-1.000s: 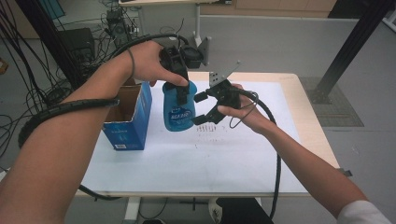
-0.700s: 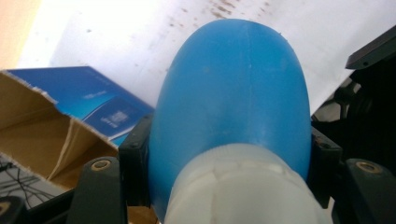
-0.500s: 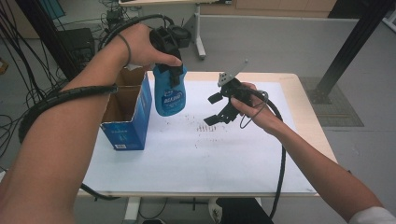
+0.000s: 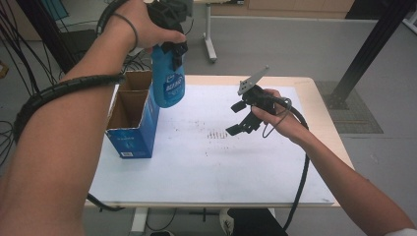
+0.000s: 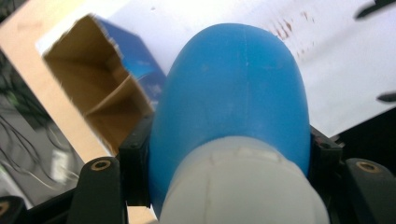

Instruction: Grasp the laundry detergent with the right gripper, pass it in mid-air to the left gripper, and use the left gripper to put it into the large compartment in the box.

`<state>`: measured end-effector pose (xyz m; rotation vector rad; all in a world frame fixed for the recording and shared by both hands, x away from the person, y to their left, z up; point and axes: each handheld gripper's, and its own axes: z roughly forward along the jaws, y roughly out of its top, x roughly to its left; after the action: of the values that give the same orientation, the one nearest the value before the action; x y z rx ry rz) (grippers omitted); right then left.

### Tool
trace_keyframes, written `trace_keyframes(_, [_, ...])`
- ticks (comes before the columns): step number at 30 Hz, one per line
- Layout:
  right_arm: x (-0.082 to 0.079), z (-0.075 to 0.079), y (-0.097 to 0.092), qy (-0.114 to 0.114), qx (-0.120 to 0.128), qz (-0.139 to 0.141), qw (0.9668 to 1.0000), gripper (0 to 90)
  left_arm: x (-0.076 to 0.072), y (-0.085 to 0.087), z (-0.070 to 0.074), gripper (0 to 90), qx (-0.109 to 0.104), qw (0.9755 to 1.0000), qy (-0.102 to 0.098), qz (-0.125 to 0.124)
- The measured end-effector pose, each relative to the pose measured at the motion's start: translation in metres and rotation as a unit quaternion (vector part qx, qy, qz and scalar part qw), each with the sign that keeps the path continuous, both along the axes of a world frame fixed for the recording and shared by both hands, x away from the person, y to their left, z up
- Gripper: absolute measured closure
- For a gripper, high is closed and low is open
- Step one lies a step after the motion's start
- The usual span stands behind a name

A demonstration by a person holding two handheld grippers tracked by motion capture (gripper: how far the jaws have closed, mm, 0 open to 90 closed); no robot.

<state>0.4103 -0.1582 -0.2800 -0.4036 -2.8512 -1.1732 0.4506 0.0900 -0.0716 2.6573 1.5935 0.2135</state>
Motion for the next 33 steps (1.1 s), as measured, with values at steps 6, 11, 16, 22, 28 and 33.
trace_keyframes(6, [-0.004,0.006,-0.01,-0.008,-0.015,-0.008,0.9998,3.4,0.01,0.022,0.019,36.7,-0.004,0.9969,-0.016,0.076])
trace_keyframes(11, [-0.005,0.01,-0.02,-0.015,-0.03,-0.017,0.9993,3.5,0.017,0.043,0.035,36.8,-0.016,0.9888,-0.029,0.146])
trace_keyframes(16, [-0.011,0.015,-0.026,-0.028,-0.046,-0.021,0.9983,3.7,0.022,0.061,0.047,36.8,-0.025,0.9791,-0.039,0.198])
trace_keyframes(22, [-0.016,0.019,-0.03,-0.044,-0.066,-0.02,0.9967,4.1,0.026,0.082,0.055,36.8,-0.034,0.9679,-0.041,0.245])
trace_keyframes(28, [-0.017,0.024,-0.035,-0.048,-0.067,-0.025,0.9963,4.2,0.026,0.103,0.057,36.8,-0.04,0.958,-0.046,0.28])
trace_keyframes(33, [-0.017,0.025,-0.038,-0.046,-0.07,-0.028,0.9961,4.2,0.025,0.114,0.054,36.9,-0.035,0.9531,-0.054,0.296])
